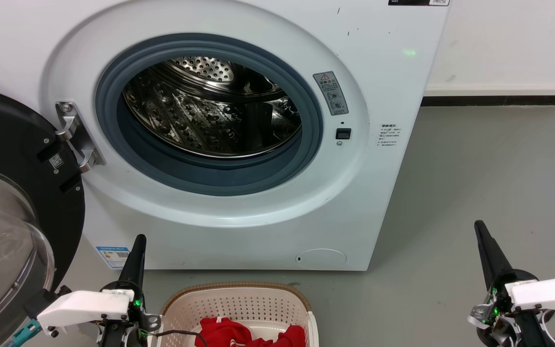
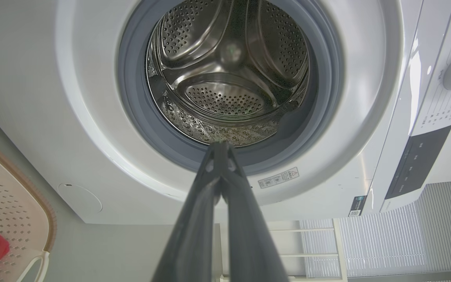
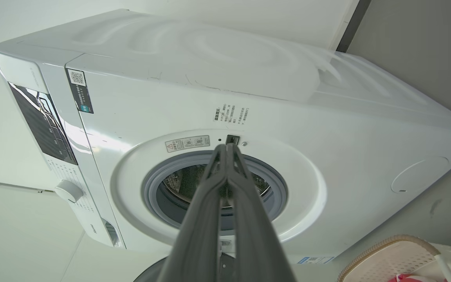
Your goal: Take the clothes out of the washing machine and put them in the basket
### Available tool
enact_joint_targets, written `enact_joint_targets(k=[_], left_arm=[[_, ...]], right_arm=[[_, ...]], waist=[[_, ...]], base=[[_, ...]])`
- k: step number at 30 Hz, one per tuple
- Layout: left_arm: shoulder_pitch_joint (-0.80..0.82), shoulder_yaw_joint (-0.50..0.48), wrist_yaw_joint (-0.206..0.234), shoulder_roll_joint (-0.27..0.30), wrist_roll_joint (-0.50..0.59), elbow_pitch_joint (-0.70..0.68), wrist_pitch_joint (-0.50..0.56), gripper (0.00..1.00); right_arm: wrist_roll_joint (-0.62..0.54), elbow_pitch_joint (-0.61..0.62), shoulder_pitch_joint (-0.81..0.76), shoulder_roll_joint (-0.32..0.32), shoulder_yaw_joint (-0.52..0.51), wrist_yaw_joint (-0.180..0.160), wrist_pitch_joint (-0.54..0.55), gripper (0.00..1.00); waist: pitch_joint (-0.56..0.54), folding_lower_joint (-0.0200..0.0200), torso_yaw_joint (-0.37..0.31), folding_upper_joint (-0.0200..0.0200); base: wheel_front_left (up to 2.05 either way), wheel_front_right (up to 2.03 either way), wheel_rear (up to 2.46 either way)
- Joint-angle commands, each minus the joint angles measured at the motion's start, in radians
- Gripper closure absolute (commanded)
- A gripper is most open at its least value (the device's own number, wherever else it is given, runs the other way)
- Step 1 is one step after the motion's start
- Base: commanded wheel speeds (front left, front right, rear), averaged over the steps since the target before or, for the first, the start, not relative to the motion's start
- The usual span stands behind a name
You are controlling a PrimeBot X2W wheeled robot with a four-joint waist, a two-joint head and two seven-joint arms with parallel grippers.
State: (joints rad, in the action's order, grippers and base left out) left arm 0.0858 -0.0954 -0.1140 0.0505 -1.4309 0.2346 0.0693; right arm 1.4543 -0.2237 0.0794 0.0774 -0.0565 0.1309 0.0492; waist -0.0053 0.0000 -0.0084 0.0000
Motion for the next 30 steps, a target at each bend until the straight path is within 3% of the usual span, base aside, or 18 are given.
enact_joint_targets(k=[1,24,30], left_arm=[[0.017,-0.004,-0.005,0.000,-0.026,0.001,0.008,1.00],[0.028,-0.022,-0.019,-0.001,-0.186,0.012,0.049,1.00],[0.027,-0.022,-0.018,-0.001,-0.183,0.012,0.048,1.00]], right_arm=[[0.027,-0.001,0.017,0.002,-0.004,0.000,0.005,1.00],[0.190,-0.021,0.032,-0.004,-0.025,0.000,0.040,1.00],[0.184,-0.021,0.032,-0.006,-0.027,0.000,0.041,1.00]], waist=[[0.001,0.0000,0.001,0.0000],[0.008,0.0000,0.008,0.0000],[0.008,0.0000,0.008,0.0000]], base=[[0.00,0.00,0.00],[0.00,0.00,0.00],[0.00,0.00,0.00]])
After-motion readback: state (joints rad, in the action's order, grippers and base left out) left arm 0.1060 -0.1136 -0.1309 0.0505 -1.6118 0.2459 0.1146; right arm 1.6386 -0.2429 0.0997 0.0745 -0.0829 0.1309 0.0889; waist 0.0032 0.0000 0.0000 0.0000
